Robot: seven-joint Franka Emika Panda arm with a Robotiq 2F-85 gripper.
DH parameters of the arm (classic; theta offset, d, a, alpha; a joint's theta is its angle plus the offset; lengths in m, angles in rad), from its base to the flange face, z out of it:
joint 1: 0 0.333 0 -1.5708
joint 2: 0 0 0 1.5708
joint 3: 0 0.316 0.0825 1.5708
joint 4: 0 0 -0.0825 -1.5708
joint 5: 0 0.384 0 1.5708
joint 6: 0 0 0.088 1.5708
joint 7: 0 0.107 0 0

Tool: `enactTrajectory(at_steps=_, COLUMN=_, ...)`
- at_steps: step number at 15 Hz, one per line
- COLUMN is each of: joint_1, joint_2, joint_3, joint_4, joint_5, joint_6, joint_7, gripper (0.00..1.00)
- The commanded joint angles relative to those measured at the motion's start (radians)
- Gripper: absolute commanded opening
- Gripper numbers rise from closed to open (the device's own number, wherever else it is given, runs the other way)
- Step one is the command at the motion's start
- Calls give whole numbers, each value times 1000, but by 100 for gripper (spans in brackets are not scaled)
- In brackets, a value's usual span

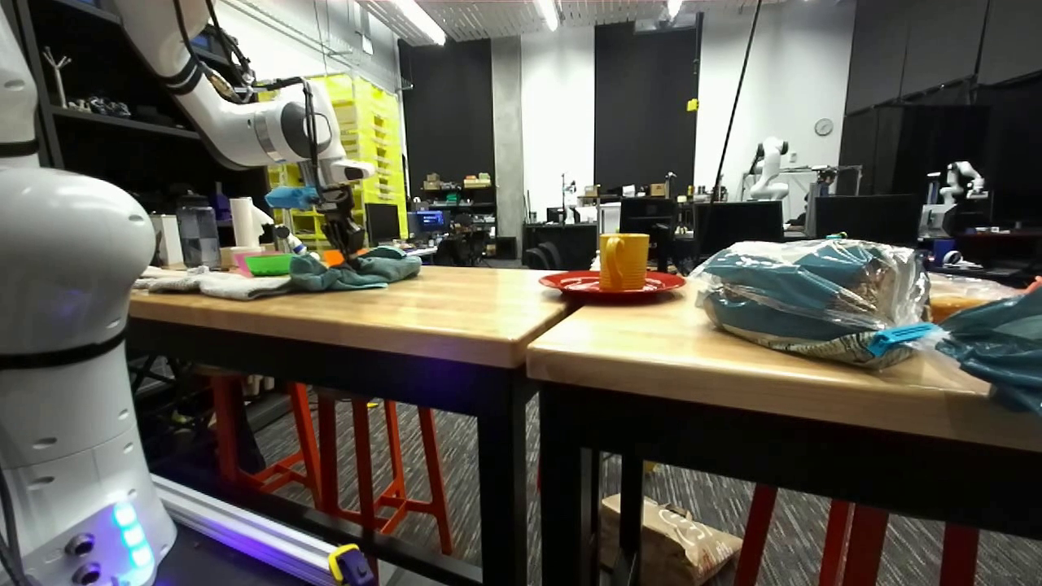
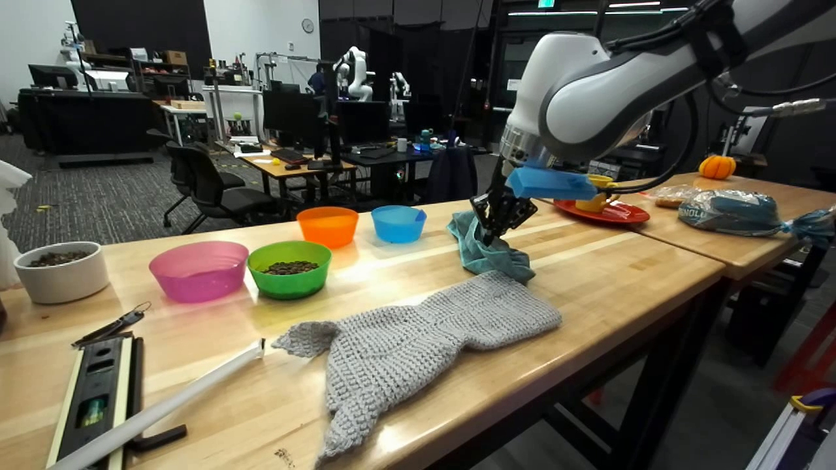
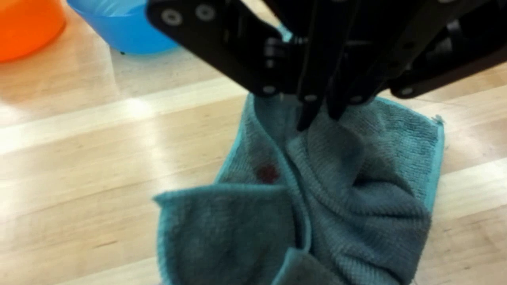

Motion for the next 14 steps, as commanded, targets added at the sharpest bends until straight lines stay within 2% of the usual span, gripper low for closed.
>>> enactTrajectory(at_steps=1, joint_1=11, joint_2=31, joint_3=-2, joint_4=4, joint_5=28, joint_6=79, joint_7=-54, gripper=2)
enactTrajectory(at_steps=12, joint_1=53, joint_2=121, joint_3=30, joint_4=55, joint_5=10, joint_6=233, joint_7=-45, gripper=2)
enactTrajectory(at_steps=13, joint_1=51, joint_2=117, joint_3=28, joint_4=52, joint_5=2, joint_6=246, joint_7=-40, gripper=32)
enactTrajectory(at_steps=14, joint_1=46, joint_2=110, joint_3=25, joint_4=51, joint_5=-10, joint_6=247, joint_7=-33, gripper=33)
